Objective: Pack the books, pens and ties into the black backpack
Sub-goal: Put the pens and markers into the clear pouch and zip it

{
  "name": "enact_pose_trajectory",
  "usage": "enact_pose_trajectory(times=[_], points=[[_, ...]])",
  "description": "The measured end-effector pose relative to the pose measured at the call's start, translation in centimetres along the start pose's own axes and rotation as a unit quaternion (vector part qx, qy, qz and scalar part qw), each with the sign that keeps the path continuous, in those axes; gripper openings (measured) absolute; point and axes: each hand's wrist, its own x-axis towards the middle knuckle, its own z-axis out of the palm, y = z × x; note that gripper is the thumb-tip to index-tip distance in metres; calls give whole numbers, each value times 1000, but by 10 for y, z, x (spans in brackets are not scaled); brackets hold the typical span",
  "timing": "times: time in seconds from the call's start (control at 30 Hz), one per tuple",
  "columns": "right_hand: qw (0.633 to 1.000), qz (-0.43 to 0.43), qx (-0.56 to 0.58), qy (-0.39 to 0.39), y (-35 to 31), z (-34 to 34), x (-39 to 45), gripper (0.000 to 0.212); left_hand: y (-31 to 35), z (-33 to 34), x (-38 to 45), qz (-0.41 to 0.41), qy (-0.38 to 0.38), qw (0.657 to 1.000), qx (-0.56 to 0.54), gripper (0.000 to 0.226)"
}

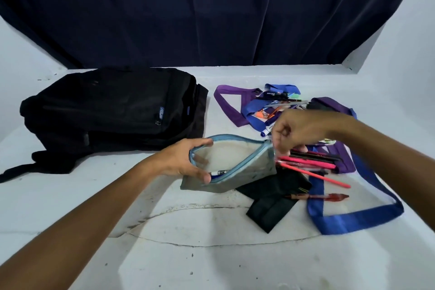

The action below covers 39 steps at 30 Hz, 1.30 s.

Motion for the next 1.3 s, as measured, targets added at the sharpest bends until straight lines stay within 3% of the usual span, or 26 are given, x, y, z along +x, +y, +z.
enact_pose_trajectory(times=[0.1,0.2,0.3,0.47,0.73,0.83,0.97,1.07,1.17,1.23,1.3], points=[[985,90,-99,-114,29,24,-4,2,0,-2,1,-2,-5,1000,14,144],[961,128,-202,-135,45,54,-3,22,3,-1,1,9,-6,1000,26,148],[948,110,-277,-112,50,73,-3,33,4,0,1,14,4,999,38,148],[942,67,-319,-84,47,87,-4,18,1,1,0,16,10,998,54,142],[910,33,-408,-63,33,94,-8,15,2,4,-3,20,8,998,56,142],[919,20,-385,-80,21,91,-12,36,3,4,-4,17,9,998,59,143],[971,-13,-218,-101,-21,69,-22,12,6,5,-5,14,8,998,57,145],[995,-79,-52,-11,-65,36,-37,6,5,6,-6,19,9,998,53,142],[968,-170,110,146,-90,10,-37,9,5,7,-8,19,11,999,45,143],[945,-197,136,225,-94,6,-21,6,6,9,-8,15,11,999,43,145],[950,-181,88,240,-92,8,3,5,5,11,-7,18,14,999,48,145]])
